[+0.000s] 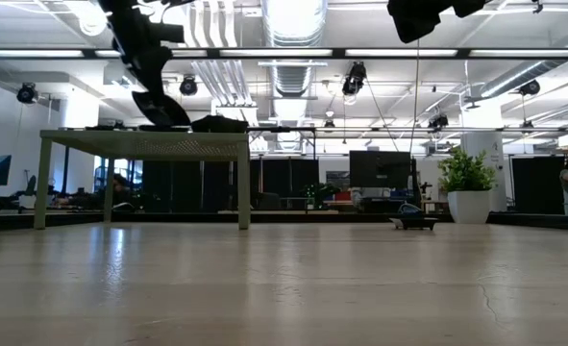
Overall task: Pick & Place Mini shaped plates
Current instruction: Stack the black leaf shaped plate on top of the leaf shaped plate on the shelf
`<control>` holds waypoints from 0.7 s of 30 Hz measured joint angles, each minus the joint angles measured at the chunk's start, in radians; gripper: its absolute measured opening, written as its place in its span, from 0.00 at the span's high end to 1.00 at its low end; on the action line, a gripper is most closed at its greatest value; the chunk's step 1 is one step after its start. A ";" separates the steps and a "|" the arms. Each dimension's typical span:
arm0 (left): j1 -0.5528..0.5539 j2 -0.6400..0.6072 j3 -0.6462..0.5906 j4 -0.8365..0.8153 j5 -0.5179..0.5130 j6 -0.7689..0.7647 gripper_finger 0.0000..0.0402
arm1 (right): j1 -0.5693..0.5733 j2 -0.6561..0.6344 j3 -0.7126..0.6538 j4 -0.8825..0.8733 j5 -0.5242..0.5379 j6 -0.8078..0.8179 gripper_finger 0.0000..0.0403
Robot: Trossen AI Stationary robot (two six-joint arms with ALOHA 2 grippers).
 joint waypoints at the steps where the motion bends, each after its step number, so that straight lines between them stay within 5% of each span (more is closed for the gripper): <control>1: 0.000 0.004 0.000 0.000 0.000 0.001 0.97 | 0.000 0.000 0.000 0.000 0.000 0.000 0.62; 14: 0.000 0.017 -0.001 0.000 -0.001 0.008 0.86 | 0.000 0.001 0.000 0.000 0.000 0.002 0.62; 21: 0.000 0.017 0.008 0.000 -0.198 0.025 0.86 | 0.000 0.002 0.000 0.001 0.000 0.002 0.62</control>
